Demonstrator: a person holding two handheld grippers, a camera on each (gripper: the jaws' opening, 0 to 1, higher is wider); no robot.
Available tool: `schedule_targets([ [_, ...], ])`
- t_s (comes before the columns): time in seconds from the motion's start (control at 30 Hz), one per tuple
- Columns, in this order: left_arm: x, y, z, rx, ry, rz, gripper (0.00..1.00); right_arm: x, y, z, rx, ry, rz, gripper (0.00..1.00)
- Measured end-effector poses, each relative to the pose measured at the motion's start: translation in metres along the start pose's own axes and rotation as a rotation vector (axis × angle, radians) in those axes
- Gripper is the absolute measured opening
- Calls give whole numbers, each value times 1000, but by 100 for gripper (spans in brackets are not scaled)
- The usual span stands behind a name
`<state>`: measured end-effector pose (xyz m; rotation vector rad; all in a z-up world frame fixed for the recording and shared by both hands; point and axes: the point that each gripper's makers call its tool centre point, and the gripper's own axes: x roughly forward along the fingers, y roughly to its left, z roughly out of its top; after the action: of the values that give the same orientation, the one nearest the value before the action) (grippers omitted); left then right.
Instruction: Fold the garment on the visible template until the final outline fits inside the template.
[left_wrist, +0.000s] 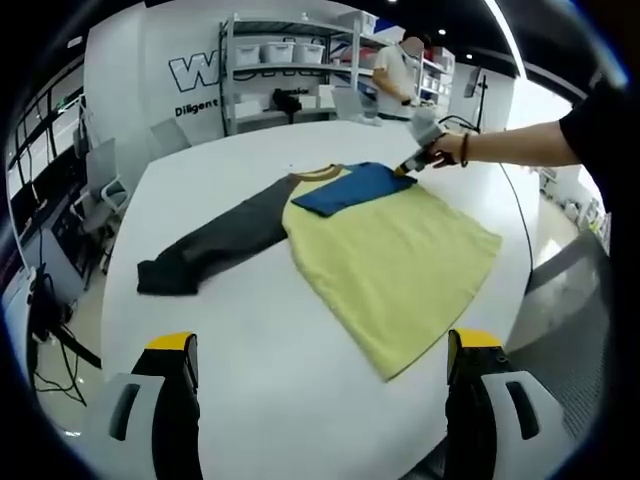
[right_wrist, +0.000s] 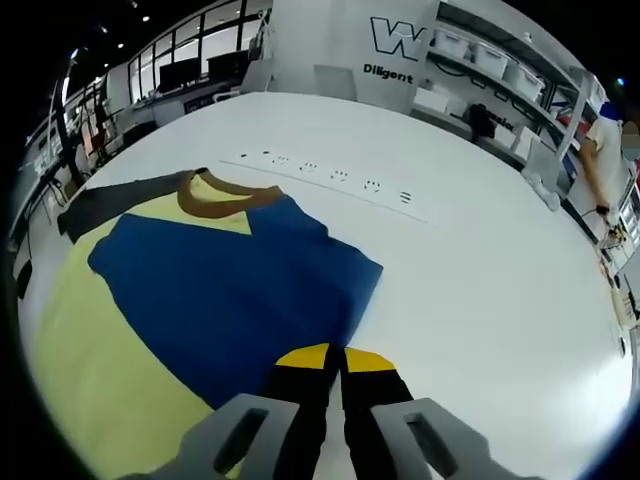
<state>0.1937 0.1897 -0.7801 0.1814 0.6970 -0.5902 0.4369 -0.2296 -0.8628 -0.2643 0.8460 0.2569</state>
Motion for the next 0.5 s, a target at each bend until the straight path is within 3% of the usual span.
schedule_targets([
  [0.5,15,15,-1,-30,11,31,99,-4,-31,-9,-4,9,-21,0],
])
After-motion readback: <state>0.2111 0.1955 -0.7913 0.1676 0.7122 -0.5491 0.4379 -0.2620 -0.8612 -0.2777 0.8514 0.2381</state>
